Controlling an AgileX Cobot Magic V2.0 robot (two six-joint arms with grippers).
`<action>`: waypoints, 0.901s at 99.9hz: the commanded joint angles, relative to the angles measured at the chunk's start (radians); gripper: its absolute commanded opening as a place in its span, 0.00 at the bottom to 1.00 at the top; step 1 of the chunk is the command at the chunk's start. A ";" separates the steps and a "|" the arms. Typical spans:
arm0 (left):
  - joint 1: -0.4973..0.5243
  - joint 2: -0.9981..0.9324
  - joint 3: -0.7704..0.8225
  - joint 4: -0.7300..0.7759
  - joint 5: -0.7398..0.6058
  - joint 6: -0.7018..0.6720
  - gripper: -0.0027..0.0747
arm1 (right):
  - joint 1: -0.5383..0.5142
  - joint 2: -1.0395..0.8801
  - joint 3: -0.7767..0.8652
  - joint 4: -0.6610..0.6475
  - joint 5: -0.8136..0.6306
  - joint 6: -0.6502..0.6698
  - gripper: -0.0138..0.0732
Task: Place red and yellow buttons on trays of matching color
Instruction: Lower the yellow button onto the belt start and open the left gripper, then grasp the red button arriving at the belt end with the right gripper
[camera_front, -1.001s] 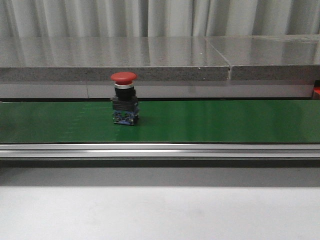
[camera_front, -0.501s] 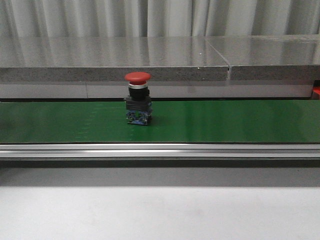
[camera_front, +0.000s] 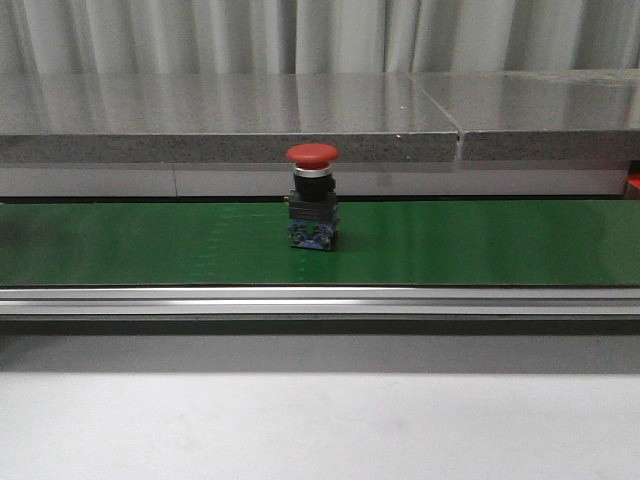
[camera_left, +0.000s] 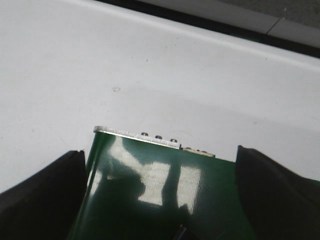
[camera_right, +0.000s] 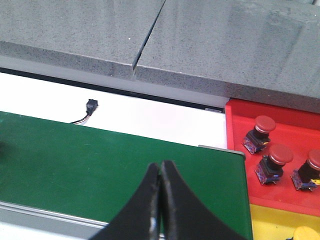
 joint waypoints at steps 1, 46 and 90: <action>-0.013 -0.064 -0.042 -0.021 -0.064 0.004 0.81 | 0.000 0.001 -0.026 0.010 -0.064 -0.008 0.08; -0.208 -0.413 0.081 0.007 -0.176 0.034 0.81 | 0.000 0.001 -0.026 0.010 -0.064 -0.008 0.08; -0.198 -0.890 0.494 0.025 -0.236 0.021 0.64 | 0.000 0.001 -0.026 0.010 -0.064 -0.008 0.08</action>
